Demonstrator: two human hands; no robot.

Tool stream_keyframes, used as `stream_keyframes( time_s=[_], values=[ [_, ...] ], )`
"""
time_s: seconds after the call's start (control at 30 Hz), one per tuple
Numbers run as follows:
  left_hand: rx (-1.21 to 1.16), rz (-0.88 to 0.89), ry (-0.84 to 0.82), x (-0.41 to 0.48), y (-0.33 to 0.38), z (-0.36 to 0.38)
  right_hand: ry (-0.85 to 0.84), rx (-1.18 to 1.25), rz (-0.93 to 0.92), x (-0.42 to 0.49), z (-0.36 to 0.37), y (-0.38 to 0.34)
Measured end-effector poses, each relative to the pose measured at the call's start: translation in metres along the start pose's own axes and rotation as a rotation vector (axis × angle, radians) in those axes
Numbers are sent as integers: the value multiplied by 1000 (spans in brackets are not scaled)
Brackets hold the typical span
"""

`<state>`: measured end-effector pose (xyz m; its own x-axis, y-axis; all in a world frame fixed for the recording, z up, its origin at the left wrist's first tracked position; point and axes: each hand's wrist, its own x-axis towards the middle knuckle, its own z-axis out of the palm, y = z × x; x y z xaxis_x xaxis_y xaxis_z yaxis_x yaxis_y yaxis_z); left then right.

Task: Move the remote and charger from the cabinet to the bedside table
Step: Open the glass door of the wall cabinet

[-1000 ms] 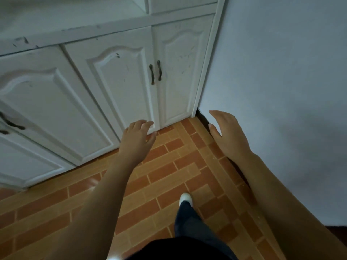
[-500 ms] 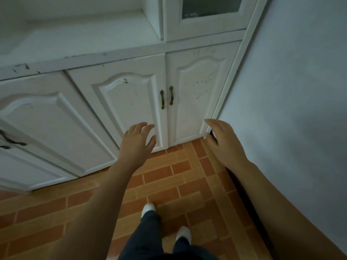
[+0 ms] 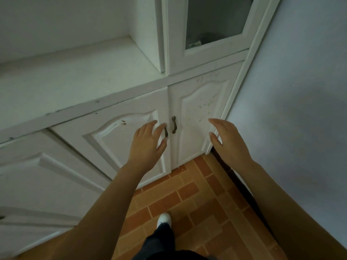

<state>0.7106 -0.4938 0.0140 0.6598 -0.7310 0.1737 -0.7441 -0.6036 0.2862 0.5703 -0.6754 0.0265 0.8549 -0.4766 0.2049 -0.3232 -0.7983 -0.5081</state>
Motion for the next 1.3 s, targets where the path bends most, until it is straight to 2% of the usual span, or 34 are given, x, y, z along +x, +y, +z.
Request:
stream_keyframes(
  time_s=[0.23,0.5,0.77,1.07,1.2,1.3],
  values=[
    [60,194,-15,45,-30,-9,82,-12,47,45,12,-24],
    [-5,244,61,69,-35,-18,113,-65,-15,72,10,-34],
    [-26,243,325,106,-31,-71,259,-18,-162,110,-29,-62],
    [89,302,558,169,-21,-154,437,-52,-300,163,-110,-112],
    [110,276,595,191,-19,-177,531,-60,-417,181,-139,-131],
    [111,265,577,201,-22,-181,548,-64,-435,195,-149,-138]
  ],
)
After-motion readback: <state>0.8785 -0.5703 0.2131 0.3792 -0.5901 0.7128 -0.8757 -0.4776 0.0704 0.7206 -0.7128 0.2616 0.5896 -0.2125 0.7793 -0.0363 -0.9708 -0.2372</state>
